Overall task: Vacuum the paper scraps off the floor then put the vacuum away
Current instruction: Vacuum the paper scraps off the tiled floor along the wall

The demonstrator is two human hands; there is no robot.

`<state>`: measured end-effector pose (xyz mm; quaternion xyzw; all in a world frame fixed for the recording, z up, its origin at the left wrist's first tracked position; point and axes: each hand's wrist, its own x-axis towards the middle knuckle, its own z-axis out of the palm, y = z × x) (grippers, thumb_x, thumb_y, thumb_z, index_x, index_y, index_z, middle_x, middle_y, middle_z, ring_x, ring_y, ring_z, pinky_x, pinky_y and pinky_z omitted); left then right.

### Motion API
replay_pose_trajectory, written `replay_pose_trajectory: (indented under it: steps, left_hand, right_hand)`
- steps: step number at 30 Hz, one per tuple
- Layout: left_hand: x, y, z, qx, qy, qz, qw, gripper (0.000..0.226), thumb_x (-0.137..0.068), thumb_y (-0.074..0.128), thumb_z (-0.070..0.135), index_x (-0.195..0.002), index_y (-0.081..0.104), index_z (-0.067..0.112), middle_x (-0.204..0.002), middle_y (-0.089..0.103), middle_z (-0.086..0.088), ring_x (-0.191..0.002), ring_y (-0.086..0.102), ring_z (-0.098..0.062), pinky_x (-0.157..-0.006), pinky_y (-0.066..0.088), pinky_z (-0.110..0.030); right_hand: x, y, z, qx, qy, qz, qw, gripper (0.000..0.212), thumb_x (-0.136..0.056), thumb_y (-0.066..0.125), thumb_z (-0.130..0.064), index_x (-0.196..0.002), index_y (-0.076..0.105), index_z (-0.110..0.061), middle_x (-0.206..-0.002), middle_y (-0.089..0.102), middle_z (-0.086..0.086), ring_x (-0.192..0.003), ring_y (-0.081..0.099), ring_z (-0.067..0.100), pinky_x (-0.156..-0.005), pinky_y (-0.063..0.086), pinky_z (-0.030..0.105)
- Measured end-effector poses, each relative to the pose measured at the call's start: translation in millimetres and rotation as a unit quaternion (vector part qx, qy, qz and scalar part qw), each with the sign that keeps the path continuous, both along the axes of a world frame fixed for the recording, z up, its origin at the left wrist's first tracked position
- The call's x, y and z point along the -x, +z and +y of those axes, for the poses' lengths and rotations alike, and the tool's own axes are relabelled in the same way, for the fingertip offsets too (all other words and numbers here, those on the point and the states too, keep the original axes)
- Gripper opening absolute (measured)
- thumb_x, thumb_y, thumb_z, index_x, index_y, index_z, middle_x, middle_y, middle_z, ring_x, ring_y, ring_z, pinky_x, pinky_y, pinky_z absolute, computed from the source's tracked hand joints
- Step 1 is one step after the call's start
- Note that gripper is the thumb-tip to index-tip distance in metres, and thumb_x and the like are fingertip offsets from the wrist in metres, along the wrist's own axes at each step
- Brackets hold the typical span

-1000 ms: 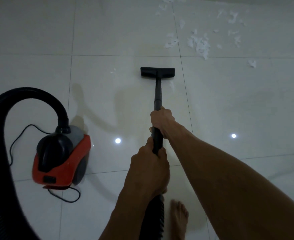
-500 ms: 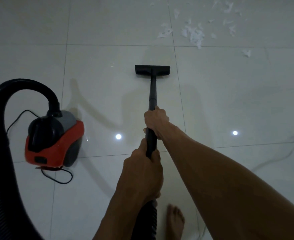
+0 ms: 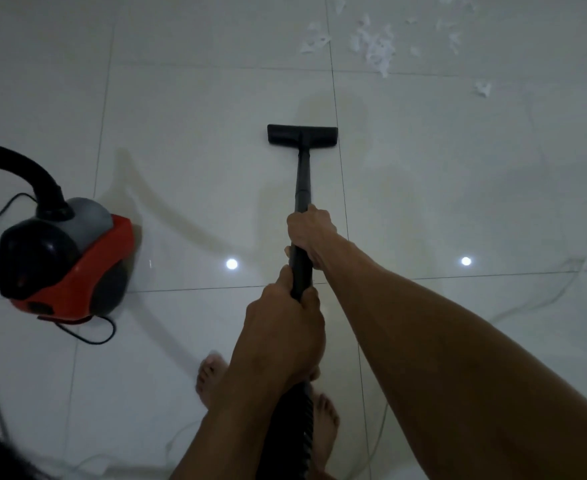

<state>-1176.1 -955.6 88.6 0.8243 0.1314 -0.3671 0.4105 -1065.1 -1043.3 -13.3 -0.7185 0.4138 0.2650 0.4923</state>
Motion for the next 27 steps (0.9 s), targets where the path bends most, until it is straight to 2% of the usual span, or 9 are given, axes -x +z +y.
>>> replay_pose_trajectory:
  steps: [2,6,9,12,14,17,21,24,27]
  left_hand:
    - [-2.9,-5.3,-4.7,0.002,0.007,0.006,1.0,0.028,-0.103,0.041,0.037,-0.126,0.049,0.022,-0.083,0.062,-0.007,-0.066,0.068,-0.023,-0.068,0.064,-0.044]
    - [-14.4,-15.3,-11.7,0.012,0.019,0.003,1.0,0.024,-0.103,0.04,0.036,-0.123,0.049,0.024,-0.081,0.062,-0.007,-0.052,0.064,-0.019,-0.05,0.061,-0.034]
    - [-26.7,-22.4,-17.2,0.006,0.013,-0.004,1.0,0.032,-0.103,0.04,0.037,-0.132,0.048,0.026,-0.083,0.064,-0.006,-0.055,0.065,-0.02,-0.052,0.061,-0.033]
    - [-42.6,-28.8,-21.4,0.007,0.017,-0.008,1.0,0.032,-0.103,0.04,0.036,-0.132,0.048,0.026,-0.079,0.064,-0.004,-0.05,0.064,-0.018,-0.048,0.059,-0.029]
    - [-56.5,-34.2,-23.3,0.003,0.015,-0.018,1.0,0.031,-0.104,0.04,0.034,-0.132,0.049,0.023,-0.076,0.061,-0.002,-0.044,0.06,-0.012,-0.037,0.049,-0.017]
    - [-81.9,-38.7,-25.6,-0.004,0.0,-0.036,0.999,0.033,-0.105,0.041,0.032,-0.133,0.051,0.019,-0.075,0.056,0.005,-0.05,0.055,-0.007,-0.032,0.036,-0.005]
    - [-120.6,-42.5,-26.1,-0.001,-0.003,-0.041,0.999,0.031,-0.105,0.041,0.034,-0.129,0.052,0.018,-0.08,0.059,0.002,-0.052,0.054,-0.007,-0.034,0.038,-0.009]
    - [-152.0,-43.7,-29.2,0.002,0.0,-0.047,0.999,0.03,-0.105,0.04,0.035,-0.127,0.052,0.018,-0.078,0.057,0.003,-0.049,0.054,-0.007,-0.033,0.037,-0.006]
    - [-185.1,-43.6,-32.0,-0.005,-0.015,-0.065,0.998,0.031,-0.105,0.04,0.036,-0.127,0.052,0.019,-0.086,0.062,0.0,-0.058,0.059,-0.009,-0.05,0.049,-0.012]
  right_hand:
    - [-4.9,-6.6,-5.4,0.004,-0.017,0.002,1.0,0.041,-0.095,0.05,-0.013,-0.135,0.043,-0.009,-0.106,0.065,0.014,-0.069,0.069,0.024,-0.076,0.063,0.04]
    - [-17.8,-14.5,-16.2,0.008,0.004,0.004,1.0,0.04,-0.094,0.049,-0.012,-0.133,0.043,-0.007,-0.108,0.065,0.013,-0.061,0.066,0.021,-0.068,0.062,0.034]
    - [-30.3,-18.7,-23.0,0.011,-0.003,-0.011,1.0,0.04,-0.093,0.048,-0.012,-0.133,0.043,-0.009,-0.101,0.065,0.012,-0.055,0.063,0.018,-0.062,0.06,0.031]
    - [-47.1,-27.8,-27.9,0.007,-0.013,-0.02,1.0,0.039,-0.093,0.048,-0.011,-0.132,0.042,-0.007,-0.101,0.066,0.013,-0.058,0.066,0.019,-0.071,0.063,0.036]
    - [-61.6,-32.3,-29.0,0.022,0.001,-0.024,0.999,0.038,-0.094,0.047,-0.011,-0.131,0.043,-0.006,-0.107,0.065,0.013,-0.06,0.065,0.02,-0.079,0.063,0.04]
    - [-87.5,-36.1,-30.5,0.02,-0.011,-0.023,0.999,0.038,-0.094,0.048,-0.011,-0.132,0.042,-0.006,-0.108,0.066,0.015,-0.062,0.066,0.021,-0.079,0.063,0.04]
    - [-127.8,-39.6,-30.6,0.013,-0.016,-0.017,1.0,0.037,-0.096,0.05,-0.012,-0.132,0.042,-0.008,-0.109,0.065,0.016,-0.068,0.068,0.023,-0.079,0.063,0.039]
    - [-161.6,-37.0,-29.4,0.044,0.027,-0.04,0.998,0.035,-0.095,0.049,-0.013,-0.128,0.047,-0.002,-0.115,0.062,0.014,-0.091,0.072,0.03,-0.085,0.061,0.045]
    - [-194.3,-31.1,-31.8,0.045,0.023,-0.036,0.998,0.03,-0.094,0.049,-0.013,-0.123,0.048,-0.006,-0.106,0.064,0.014,-0.083,0.072,0.029,-0.083,0.061,0.046]
